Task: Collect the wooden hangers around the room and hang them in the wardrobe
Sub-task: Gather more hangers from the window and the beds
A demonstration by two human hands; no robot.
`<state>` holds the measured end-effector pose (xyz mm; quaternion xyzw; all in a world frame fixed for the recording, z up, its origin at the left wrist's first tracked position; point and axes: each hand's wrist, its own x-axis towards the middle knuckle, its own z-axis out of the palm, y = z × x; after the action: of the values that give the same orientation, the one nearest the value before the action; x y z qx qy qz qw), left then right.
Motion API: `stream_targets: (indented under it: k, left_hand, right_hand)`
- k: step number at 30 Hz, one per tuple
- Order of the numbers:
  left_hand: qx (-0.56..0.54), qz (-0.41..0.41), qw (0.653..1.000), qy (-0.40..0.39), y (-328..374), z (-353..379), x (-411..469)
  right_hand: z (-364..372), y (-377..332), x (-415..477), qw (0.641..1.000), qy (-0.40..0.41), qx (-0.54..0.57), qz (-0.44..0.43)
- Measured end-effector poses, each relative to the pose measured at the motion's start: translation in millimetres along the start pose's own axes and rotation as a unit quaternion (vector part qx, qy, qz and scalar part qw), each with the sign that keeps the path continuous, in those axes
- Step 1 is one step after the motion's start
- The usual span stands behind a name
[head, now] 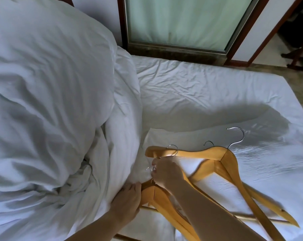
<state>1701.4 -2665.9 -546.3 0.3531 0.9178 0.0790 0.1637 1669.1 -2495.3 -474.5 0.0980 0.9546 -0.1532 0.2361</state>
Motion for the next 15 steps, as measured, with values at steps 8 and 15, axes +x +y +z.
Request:
stream_targets:
  k: [8,15]
  left_hand:
    - [-0.152,-0.044,0.985,-0.062,22,-15,-11]
    - [-0.252,-0.029,0.967,0.005,46,-38,30]
  right_hand:
    - [-6,14,-13,0.999,0.01,-0.02,-0.025]
    - [-49,27,-3,0.991,0.126,-0.039,-0.009]
